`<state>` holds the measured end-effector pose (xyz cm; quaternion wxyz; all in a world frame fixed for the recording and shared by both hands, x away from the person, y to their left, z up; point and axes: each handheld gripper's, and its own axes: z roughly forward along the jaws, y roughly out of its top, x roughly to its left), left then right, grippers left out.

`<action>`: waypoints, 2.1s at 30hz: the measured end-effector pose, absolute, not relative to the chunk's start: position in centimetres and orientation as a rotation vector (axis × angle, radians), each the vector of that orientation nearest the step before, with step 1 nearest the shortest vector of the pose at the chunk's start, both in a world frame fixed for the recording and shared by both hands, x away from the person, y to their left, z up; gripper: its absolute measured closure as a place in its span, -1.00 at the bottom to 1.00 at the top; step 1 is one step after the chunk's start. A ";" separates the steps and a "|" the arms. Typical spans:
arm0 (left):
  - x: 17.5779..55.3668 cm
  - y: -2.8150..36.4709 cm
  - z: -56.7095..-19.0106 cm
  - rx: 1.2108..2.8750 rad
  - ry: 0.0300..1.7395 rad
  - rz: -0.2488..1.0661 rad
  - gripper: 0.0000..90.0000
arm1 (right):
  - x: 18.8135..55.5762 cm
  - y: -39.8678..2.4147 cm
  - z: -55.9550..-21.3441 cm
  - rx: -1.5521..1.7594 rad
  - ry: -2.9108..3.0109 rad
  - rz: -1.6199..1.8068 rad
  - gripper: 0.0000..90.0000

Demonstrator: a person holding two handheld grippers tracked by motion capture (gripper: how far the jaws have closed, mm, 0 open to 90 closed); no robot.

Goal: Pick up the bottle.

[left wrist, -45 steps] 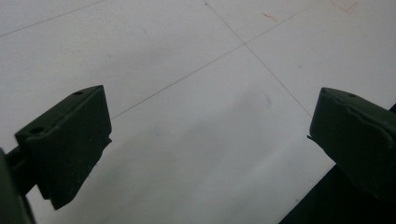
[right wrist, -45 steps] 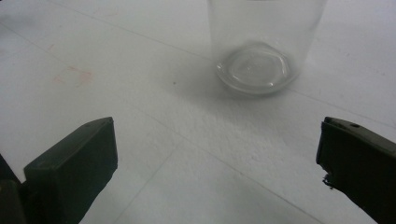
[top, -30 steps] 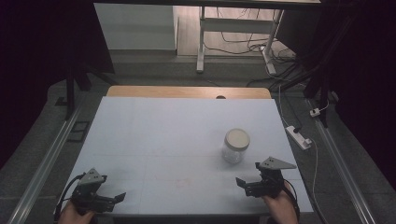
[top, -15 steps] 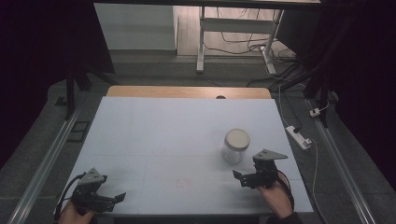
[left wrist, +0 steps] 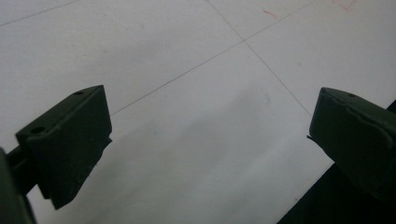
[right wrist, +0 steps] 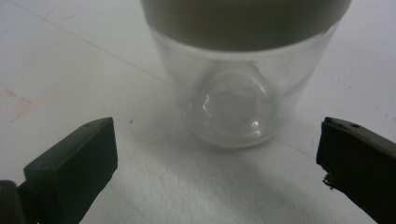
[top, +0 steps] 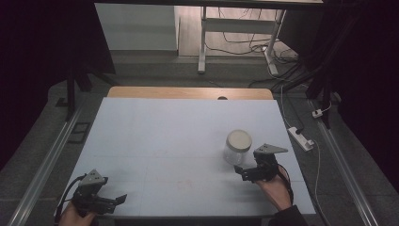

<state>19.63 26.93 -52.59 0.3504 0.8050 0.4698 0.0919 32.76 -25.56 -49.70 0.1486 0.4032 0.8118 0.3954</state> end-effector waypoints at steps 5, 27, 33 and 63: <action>19.6 26.9 -52.6 2.082 1.218 0.236 -0.99 | 33.6 -25.2 -49.7 1.162 2.318 1.141 -1.00; 19.7 26.9 -52.6 2.086 1.215 0.234 -0.99 | 37.3 -23.3 -50.6 1.177 2.302 1.166 -1.00; 19.7 26.9 -52.6 2.089 1.216 0.231 -0.99 | 37.7 -22.8 -50.7 1.155 2.295 1.163 -1.00; 19.7 26.9 -52.6 2.095 1.209 0.227 -0.99 | 37.0 -22.2 -49.4 1.069 2.253 1.152 -0.88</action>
